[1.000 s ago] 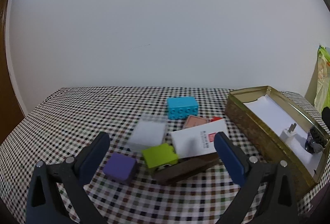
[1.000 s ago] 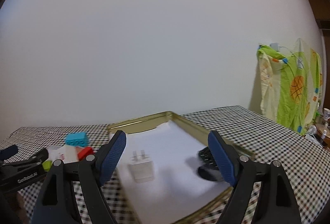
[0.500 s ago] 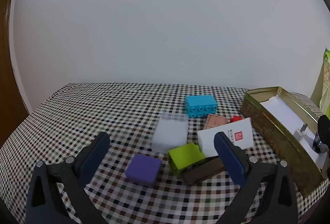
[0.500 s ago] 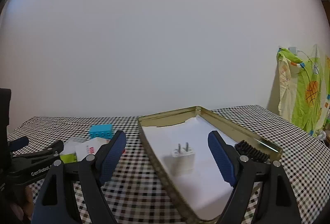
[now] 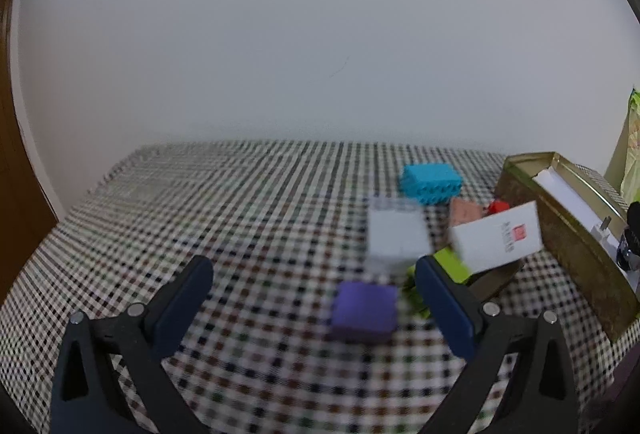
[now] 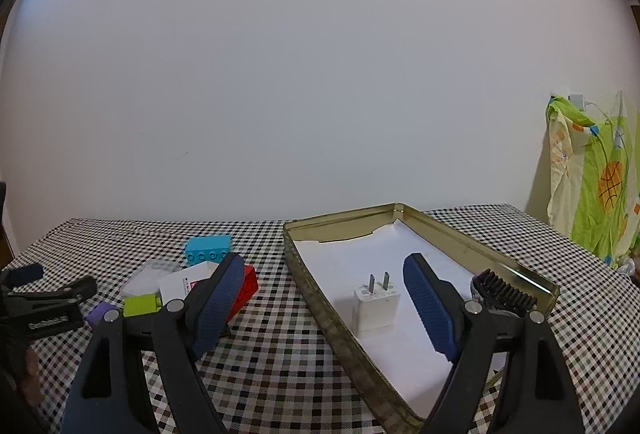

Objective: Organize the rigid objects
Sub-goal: 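Grasp the purple cube with the left gripper, then grasp the white box with red logo with the right gripper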

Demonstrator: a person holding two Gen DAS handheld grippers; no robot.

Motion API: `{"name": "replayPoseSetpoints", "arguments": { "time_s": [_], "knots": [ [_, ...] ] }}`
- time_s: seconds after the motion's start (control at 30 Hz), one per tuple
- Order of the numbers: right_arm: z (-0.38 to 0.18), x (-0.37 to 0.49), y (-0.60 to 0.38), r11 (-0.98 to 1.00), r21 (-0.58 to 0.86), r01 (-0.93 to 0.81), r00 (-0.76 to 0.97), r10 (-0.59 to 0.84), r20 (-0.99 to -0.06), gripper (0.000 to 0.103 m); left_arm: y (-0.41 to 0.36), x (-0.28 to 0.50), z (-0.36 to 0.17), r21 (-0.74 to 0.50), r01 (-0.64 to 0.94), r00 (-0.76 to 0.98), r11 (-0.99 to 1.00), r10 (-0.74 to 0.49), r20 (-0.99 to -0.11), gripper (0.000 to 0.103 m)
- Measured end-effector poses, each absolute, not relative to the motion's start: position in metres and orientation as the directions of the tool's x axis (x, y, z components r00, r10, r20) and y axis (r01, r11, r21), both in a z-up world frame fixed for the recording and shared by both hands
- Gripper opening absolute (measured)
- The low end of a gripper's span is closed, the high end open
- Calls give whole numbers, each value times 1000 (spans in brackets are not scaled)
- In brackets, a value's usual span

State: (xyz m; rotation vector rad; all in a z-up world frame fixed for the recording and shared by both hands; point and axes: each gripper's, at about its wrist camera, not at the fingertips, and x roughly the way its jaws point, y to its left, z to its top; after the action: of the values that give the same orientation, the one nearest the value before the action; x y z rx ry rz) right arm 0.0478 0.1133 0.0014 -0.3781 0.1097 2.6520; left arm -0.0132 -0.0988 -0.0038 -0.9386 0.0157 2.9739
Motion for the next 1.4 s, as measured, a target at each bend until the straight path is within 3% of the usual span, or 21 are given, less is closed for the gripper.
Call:
{"name": "replayPoseSetpoints", "arguments": {
  "time_s": [0.13, 0.4, 0.47, 0.5, 0.57, 0.6, 0.63, 0.8, 1.07, 1.3, 1.33, 1.37, 1.4],
  "knots": [
    [0, 44, 114, -897, 29, -441, -860, 413, -302, 84, -113, -22, -11, -37, -4, -778, -999, 26, -627, 99],
    [-1, 41, 109, -906, 28, -421, -866, 393, -311, 84, -73, -33, -24, 121, -115, -718, -986, -2, -696, 92],
    [-2, 40, 109, -909, 27, -417, -865, 388, -318, 84, -72, -41, -32, 122, -115, -676, -986, -12, -736, 80],
    [-2, 39, 107, -909, 26, -415, -865, 386, -322, 84, -74, -45, -36, 113, -111, -653, -987, -13, -757, 69],
    [-2, 35, 108, -912, 30, -408, -863, 375, -338, 84, -83, -49, -39, 41, -111, -628, -993, 38, -777, 57],
    [-2, 33, 108, -914, 34, -403, -863, 368, -346, 84, -87, -48, -39, 3, -121, -622, -993, 73, -780, 45],
    [-4, 30, 108, -918, 43, -394, -862, 353, -363, 84, -87, -47, -39, -9, -126, -623, -992, 86, -777, 39],
    [-9, 13, 108, -939, 95, -330, -868, 263, -421, 84, -90, -41, -36, -58, -116, -644, -992, 119, -755, 39],
    [-22, -42, 106, -953, 214, -215, -853, 77, -516, 84, -108, -21, -3, -90, -53, -804, -994, 96, -586, 39],
    [-45, -83, 116, -917, 352, -185, -774, -85, -627, 83, -114, -25, -6, -110, -30, -797, -993, 90, -597, 39],
    [-47, -85, 116, -915, 366, -169, -767, -111, -632, 79, -111, -23, -2, -108, -29, -797, -994, 89, -597, 39],
    [-48, -84, 116, -913, 378, -155, -767, -130, -628, 64, -110, -22, -3, -106, -30, -797, -994, 88, -598, 39],
    [-47, -81, 115, -913, 383, -142, -772, -140, -620, 56, -110, -22, -2, -104, -30, -797, -994, 87, -598, 39]
  ]
}}
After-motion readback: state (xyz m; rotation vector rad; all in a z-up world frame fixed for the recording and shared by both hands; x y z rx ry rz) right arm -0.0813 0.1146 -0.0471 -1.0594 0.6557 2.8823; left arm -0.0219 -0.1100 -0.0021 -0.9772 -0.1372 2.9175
